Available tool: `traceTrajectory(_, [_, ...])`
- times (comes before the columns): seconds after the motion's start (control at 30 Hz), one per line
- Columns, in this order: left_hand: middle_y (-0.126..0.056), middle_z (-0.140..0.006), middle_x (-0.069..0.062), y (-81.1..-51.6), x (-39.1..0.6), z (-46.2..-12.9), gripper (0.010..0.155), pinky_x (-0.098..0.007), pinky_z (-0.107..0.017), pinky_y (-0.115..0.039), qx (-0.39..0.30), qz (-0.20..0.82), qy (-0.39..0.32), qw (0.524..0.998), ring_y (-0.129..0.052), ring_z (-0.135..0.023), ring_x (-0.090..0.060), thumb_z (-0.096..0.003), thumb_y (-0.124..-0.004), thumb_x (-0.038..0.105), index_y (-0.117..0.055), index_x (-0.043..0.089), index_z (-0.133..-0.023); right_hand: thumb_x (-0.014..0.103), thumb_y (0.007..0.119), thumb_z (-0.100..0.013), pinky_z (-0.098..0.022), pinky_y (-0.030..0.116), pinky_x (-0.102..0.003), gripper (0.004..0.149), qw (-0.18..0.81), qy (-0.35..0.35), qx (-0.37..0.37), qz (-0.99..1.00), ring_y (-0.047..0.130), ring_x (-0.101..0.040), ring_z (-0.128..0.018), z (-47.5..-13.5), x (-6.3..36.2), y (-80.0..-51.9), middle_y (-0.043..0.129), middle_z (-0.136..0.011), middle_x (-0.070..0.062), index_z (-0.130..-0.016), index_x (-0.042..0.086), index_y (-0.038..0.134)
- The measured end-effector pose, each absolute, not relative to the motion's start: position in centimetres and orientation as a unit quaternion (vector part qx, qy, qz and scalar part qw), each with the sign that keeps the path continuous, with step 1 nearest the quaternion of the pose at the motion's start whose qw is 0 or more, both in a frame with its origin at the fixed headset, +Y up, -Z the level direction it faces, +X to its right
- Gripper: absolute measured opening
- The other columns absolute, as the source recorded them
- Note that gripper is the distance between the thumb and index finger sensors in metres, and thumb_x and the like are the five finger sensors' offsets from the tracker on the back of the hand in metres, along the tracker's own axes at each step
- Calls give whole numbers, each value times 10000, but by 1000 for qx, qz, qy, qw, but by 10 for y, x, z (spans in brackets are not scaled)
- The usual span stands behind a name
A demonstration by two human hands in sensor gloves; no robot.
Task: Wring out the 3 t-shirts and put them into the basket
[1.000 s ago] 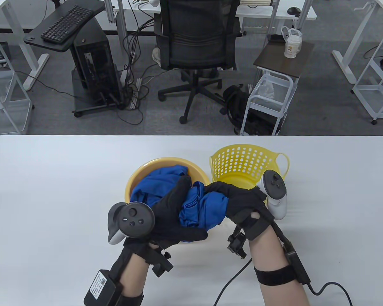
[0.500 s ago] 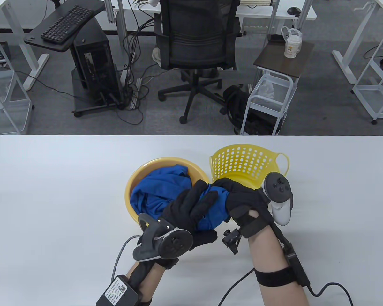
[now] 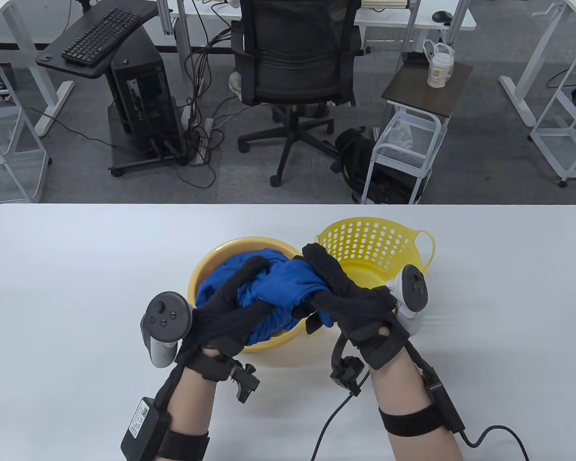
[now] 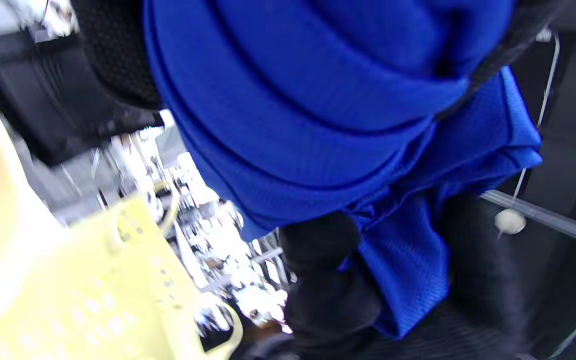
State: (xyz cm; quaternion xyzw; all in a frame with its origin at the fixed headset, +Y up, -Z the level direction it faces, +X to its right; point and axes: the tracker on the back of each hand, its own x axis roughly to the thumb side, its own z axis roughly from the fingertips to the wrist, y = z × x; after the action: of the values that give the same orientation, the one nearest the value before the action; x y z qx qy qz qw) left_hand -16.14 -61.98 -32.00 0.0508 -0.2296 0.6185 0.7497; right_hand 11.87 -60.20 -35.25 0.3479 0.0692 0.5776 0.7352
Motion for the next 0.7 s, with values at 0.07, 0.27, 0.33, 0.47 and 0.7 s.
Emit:
traceTrajectory(0.07, [-737,-1164,-26,-622,-161,-324,741,-566,-607,-821,-14,653,-301,695,-868,-892,-337,-584,-897,596,-424,511,-1148,242,783,-631,-203,888,-454,467,768,28,310,559,966,-521,-358,-356,128,-602,796,-943,-401,-1053,49,739])
traceTrajectory(0.27, [-705,-1197,1,-629,-138,-325,792,-544,-651,-816,-106,718,-390,567,-852,-941,-306,-591,-864,633,-308,550,-1148,195,810,-586,-183,887,-438,417,679,-112,276,671,981,-477,-341,-352,124,-601,962,-782,-298,-981,66,831])
traceTrajectory(0.33, [-655,-1215,-15,-633,-134,-325,751,-560,-678,-782,-108,758,-373,524,-810,-970,-325,-612,-856,613,-327,558,-1143,192,805,-581,-202,893,-456,420,636,-163,275,702,987,-488,-363,-347,112,-602,958,-798,-291,-984,77,824])
traceTrajectory(0.47, [-640,-1212,-46,-629,-156,-324,679,-579,-666,-769,-24,748,-301,592,-797,-964,-351,-620,-861,591,-424,541,-1138,107,774,-570,-306,890,-502,570,537,-185,347,746,976,-507,-484,-338,96,-595,847,-961,-289,-1110,126,591])
traceTrajectory(0.7, [-606,-1227,-59,-618,-174,-317,642,-568,-657,-781,83,667,-254,696,-804,-965,-344,-606,-859,603,-489,531,-1126,123,829,-546,-404,818,-611,747,611,-31,408,678,873,-613,-601,-342,89,-597,575,-1029,-524,-1158,0,419])
